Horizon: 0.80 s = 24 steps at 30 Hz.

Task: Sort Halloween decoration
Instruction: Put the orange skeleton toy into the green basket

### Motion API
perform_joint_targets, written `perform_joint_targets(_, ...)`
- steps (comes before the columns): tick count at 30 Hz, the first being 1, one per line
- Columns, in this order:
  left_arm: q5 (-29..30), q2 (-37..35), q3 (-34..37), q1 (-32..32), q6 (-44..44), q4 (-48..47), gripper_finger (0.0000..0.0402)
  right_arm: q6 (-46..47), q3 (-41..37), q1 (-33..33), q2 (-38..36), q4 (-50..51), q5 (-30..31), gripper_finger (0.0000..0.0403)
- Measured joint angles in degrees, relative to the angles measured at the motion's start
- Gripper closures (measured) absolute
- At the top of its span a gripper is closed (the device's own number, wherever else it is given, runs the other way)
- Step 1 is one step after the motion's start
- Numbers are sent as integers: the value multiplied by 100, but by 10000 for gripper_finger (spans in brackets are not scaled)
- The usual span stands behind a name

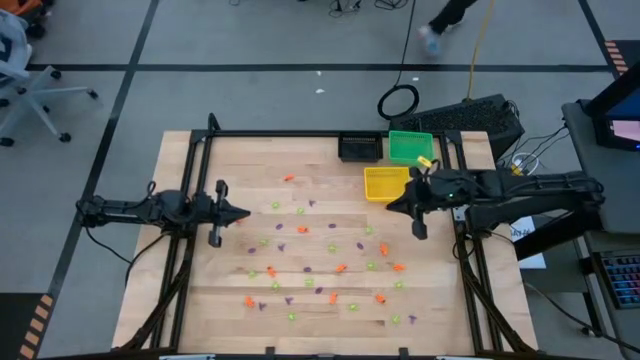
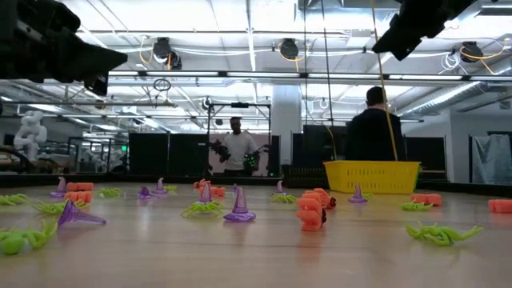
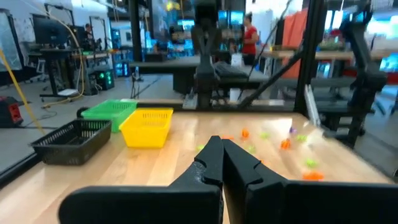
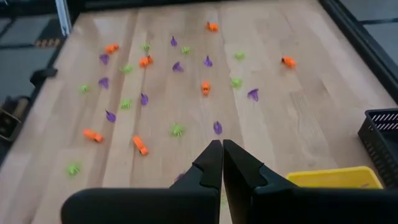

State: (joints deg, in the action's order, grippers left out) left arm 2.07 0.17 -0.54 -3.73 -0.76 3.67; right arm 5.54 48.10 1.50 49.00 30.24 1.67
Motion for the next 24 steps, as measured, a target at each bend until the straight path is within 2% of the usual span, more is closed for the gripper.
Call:
perform_joint_targets(6, 2, 39, -510, 0, 113, -79, 402, -24, -7, 19, 494, -98, 18, 403)
perform_joint_targets(10, 27, 258, -1298, 0, 117, -738, 402, -39, -187, 130, 854, -977, 8, 403)
perform_joint_targets(15, 312, 863, -2527, 0, -17, -1845, 402, -83, -238, 279, 1307, -1334, 7, 403)
perform_joint_targets(18, 339, 1306, -3101, 0, -160, -2057, 402, -69, -240, 318, 1549, -1335, 7, 403)
perform_joint_targets(24, 243, 2127, -3455, -4, -49, -2136, 402, 412, -240, 323, 1908, -1222, 5, 403)
